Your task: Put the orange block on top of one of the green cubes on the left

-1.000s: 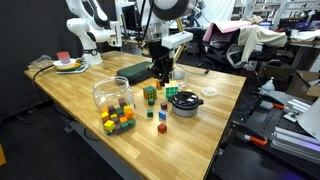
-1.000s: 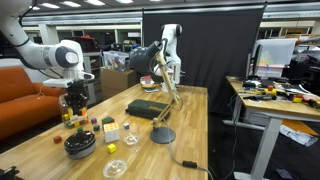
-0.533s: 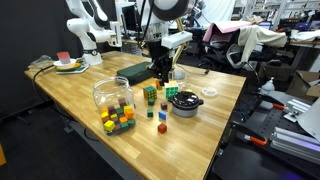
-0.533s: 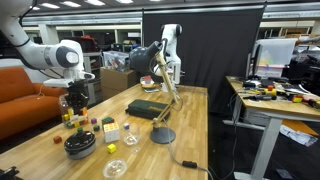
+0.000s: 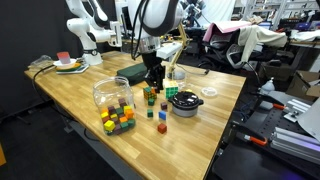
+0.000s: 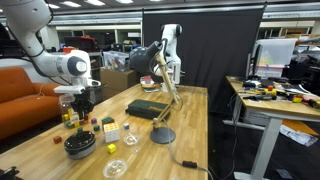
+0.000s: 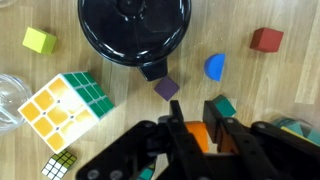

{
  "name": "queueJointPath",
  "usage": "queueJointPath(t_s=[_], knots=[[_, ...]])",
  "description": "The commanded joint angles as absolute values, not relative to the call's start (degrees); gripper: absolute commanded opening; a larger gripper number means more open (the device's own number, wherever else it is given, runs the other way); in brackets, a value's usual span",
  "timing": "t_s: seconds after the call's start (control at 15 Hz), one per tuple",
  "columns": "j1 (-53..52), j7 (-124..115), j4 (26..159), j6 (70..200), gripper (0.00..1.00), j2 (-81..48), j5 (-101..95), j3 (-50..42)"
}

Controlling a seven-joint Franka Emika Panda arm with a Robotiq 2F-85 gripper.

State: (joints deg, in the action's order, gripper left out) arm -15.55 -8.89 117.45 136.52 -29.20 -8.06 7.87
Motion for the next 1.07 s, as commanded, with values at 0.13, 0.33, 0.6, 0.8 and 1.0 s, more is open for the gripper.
queueJointPath(t_s=[0.13, 0.33, 0.6, 0.8, 1.0], knots=[[-15.11, -4.16, 109.35, 130.91, 0.07, -36.32, -8.14, 7.15], [-15.35, -3.06, 105.52, 129.07, 0.07, -38.96, -8.54, 6.67], [-15.60, -2.33, 101.84, 126.92, 0.07, -41.30, -8.75, 6.54], [-15.65, -2.55, 100.05, 125.88, 0.07, -42.97, -8.77, 6.24], [-15.72, -2.72, 98.26, 124.79, 0.07, -44.74, -8.76, 5.99]])
